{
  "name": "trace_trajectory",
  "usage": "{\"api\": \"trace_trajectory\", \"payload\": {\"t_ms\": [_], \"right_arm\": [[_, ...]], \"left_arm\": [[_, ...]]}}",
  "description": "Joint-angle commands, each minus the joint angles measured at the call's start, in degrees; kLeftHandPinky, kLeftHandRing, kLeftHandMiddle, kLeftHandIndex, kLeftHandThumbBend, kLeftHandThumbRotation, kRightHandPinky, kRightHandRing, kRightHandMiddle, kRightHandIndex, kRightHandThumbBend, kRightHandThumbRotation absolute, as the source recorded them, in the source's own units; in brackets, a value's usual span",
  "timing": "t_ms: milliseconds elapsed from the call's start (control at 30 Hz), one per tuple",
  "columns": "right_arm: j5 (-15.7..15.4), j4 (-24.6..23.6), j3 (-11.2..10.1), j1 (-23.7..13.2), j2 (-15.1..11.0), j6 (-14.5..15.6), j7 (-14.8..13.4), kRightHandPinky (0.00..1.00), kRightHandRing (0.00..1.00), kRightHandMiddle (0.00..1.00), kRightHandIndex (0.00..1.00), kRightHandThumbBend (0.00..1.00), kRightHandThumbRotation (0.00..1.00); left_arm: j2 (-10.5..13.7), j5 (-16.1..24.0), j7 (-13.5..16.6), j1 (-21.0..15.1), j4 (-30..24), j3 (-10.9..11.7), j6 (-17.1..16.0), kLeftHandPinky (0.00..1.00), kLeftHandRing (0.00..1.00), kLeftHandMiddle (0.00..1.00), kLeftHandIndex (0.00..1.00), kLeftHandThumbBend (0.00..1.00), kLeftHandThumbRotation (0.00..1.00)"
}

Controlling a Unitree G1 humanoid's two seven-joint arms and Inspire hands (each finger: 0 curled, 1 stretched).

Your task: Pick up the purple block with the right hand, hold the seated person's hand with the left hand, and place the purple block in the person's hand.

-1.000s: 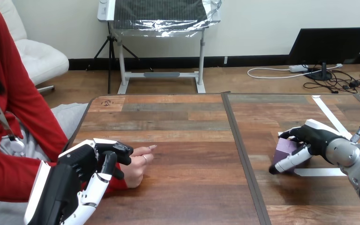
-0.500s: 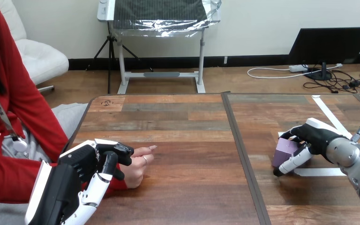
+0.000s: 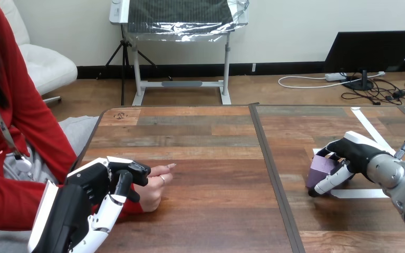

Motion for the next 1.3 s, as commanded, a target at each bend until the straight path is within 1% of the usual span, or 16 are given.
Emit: {"api": "trace_trajectory", "payload": {"t_ms": [0, 200, 300, 500, 733, 933, 1000, 1167, 1267], "right_arm": [[-0.43, -0.35, 0.42, -1.85, 0.55, -1.09, -0.88, 0.65, 0.66, 0.70, 0.72, 0.78, 0.00], [-0.74, -0.34, 0.89, -1.87, 0.75, -0.84, -1.59, 0.64, 0.65, 0.69, 0.70, 0.76, 0.00], [-1.42, -0.27, 1.50, -1.80, 0.95, -0.50, -2.61, 0.64, 0.65, 0.69, 0.69, 0.76, 0.00], [-1.72, -0.21, 1.64, -1.60, 1.19, -0.63, -3.44, 0.65, 0.67, 0.69, 0.68, 0.75, 0.00], [-3.31, -0.21, 2.59, -1.27, 1.59, -0.84, -5.47, 0.66, 0.68, 0.68, 0.65, 0.75, 0.00], [-3.10, -0.10, 2.25, -1.07, 2.06, -0.48, -6.65, 0.67, 0.69, 0.67, 0.62, 0.75, 0.00], [-2.71, -0.09, 1.94, -0.96, 2.27, -0.45, -7.03, 0.65, 0.66, 0.65, 0.61, 0.75, 0.00], [-2.35, -0.08, 1.74, -0.91, 2.60, -0.23, -7.36, 0.53, 0.55, 0.58, 0.58, 0.74, 0.00], [-2.20, -0.06, 1.69, -0.92, 2.75, -0.12, -7.34, 0.49, 0.52, 0.56, 0.57, 0.74, 0.00]], "left_arm": [[0.49, -0.32, 0.57, -2.28, -3.22, 0.78, 0.08, 0.46, 0.59, 0.62, 0.53, 0.32, 0.67], [0.49, -0.33, 0.64, -2.05, -3.63, 0.95, 0.64, 0.46, 0.60, 0.62, 0.53, 0.35, 0.68], [0.54, -0.09, 0.67, -2.14, -3.49, 1.11, 0.39, 0.46, 0.60, 0.62, 0.53, 0.35, 0.68], [0.60, -0.24, 0.52, -2.20, -3.41, 1.17, 0.45, 0.47, 0.60, 0.62, 0.53, 0.33, 0.69], [0.41, -0.01, 0.73, -1.99, -3.91, 1.27, 1.18, 0.47, 0.60, 0.62, 0.53, 0.32, 0.69], [0.34, 0.31, 0.82, -1.99, -4.05, 1.44, 1.25, 0.47, 0.59, 0.61, 0.52, 0.32, 0.68], [0.31, 0.45, 0.89, -1.93, -4.14, 1.51, 1.31, 0.47, 0.59, 0.61, 0.52, 0.32, 0.68], [0.30, 0.03, 0.69, -2.00, -4.01, 1.51, 1.43, 0.47, 0.59, 0.61, 0.52, 0.30, 0.67], [0.32, 0.04, 0.62, -2.27, -3.57, 1.50, 1.13, 0.47, 0.59, 0.61, 0.52, 0.30, 0.67]]}}
